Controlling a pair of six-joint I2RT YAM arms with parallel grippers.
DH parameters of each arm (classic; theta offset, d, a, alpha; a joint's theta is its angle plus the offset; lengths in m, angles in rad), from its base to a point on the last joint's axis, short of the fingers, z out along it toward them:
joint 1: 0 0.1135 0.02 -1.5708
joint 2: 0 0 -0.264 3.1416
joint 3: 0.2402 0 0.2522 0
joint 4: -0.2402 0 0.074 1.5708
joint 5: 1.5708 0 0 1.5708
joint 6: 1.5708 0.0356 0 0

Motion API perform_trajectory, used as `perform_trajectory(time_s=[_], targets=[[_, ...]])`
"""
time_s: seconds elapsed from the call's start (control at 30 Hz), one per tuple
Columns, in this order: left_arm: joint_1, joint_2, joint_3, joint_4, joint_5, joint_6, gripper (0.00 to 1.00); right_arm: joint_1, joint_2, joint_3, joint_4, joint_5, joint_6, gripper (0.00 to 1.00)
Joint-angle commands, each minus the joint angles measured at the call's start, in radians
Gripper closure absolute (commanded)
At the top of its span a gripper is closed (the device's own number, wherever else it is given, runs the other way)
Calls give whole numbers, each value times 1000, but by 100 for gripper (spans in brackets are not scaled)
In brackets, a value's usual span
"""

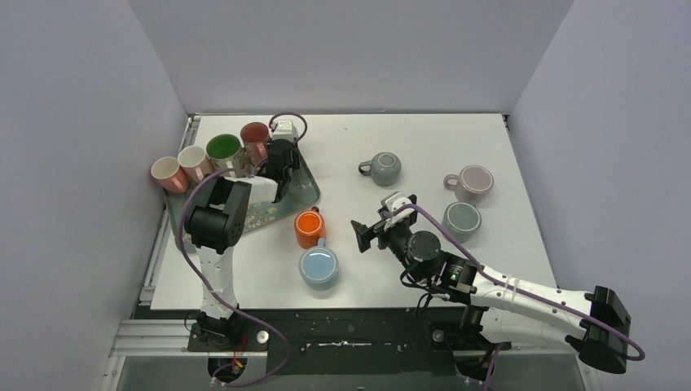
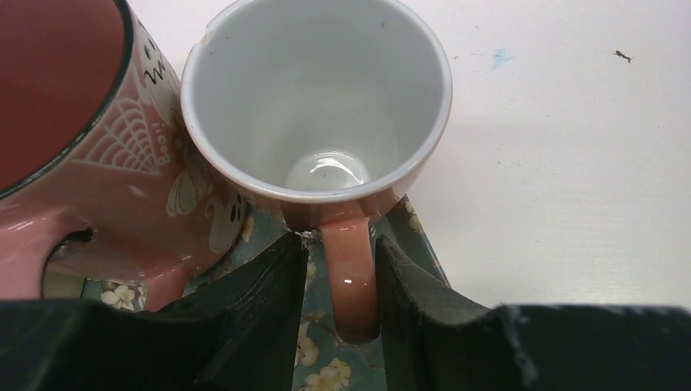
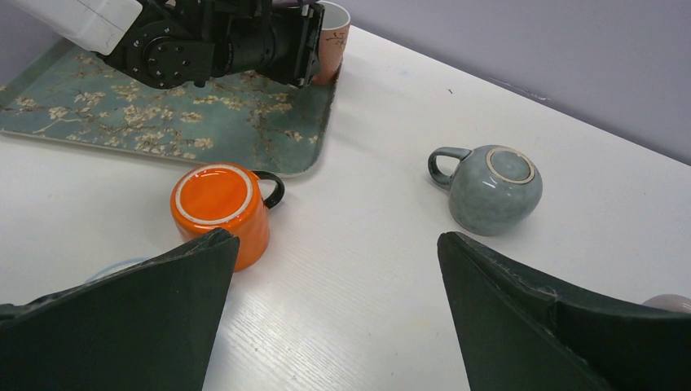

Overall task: Turn the mug right side up
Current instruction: Place the cup on the tray.

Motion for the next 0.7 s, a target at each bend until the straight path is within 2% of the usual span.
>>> perform_trajectory(time_s=[0.0,0.17,0.37,0.67], targets=[[3,12,73,25,-33,-26,67,-5,4,46,8,7,-5,0],[3,16,103,19,-37,-25,69,-5,3,49,-2,10,-2,0],[-4,-44,116,-32,-12,-25,51,-5,7,52,-25,2,59,0],[-22,-226,154,-266,115,-92,37,-6,31,59,-81,14,175,0]])
